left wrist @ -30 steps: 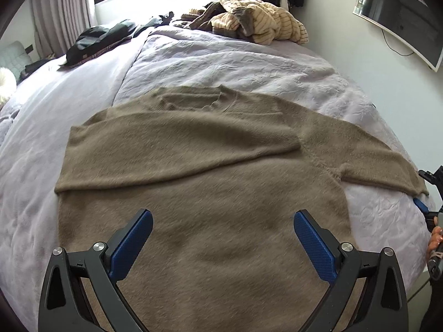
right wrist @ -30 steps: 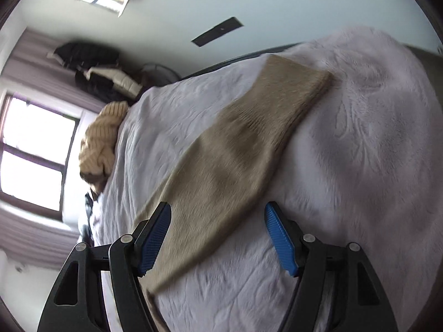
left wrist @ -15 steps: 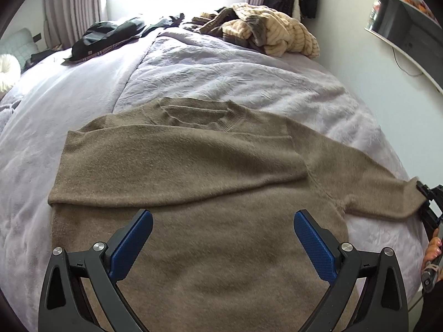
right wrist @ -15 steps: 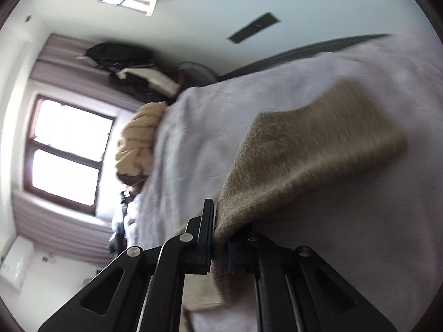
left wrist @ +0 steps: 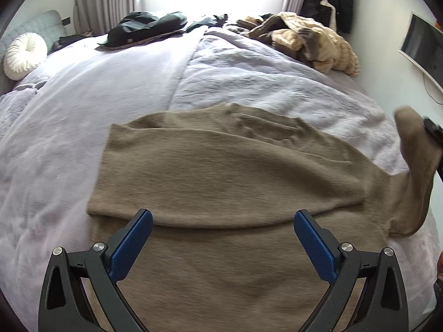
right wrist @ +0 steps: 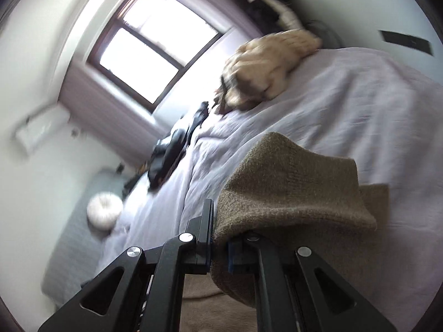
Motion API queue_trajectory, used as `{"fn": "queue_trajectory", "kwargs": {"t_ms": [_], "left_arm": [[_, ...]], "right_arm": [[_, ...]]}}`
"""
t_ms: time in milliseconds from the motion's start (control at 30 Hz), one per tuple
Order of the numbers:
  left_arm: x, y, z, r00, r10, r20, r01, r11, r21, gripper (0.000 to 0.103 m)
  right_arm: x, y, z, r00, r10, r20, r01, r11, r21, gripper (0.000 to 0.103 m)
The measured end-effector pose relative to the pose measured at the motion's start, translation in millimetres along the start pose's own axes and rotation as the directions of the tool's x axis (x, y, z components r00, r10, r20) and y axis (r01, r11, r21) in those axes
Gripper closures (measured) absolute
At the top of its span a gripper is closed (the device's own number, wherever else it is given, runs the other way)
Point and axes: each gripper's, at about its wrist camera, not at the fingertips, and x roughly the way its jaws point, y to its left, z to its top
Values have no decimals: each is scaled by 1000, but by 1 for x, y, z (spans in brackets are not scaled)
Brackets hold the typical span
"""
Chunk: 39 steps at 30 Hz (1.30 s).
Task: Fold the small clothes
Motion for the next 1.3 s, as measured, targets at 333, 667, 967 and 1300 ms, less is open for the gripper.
{"fn": "queue_trajectory", "kwargs": {"t_ms": [333, 667, 967, 1300], "left_arm": [[17, 56, 3, 1000, 19, -8, -20, 998, -65, 1], [31, 68, 13, 990, -138, 19, 139, 989, -45, 1], [43, 84, 17, 953, -302, 13, 301, 949, -97, 12], [56, 99, 21, 876, -482, -12, 473, 863, -177, 12]], "right_arm": [[147, 45, -89, 938, -58, -343, 10, 990, -142, 90], [134, -6, -95, 956, -68, -286, 101, 990, 103, 34], [157, 24, -88, 957, -24, -289, 30, 999, 15, 93], [192, 62, -137, 845, -17, -534, -78, 985, -155, 46]]}}
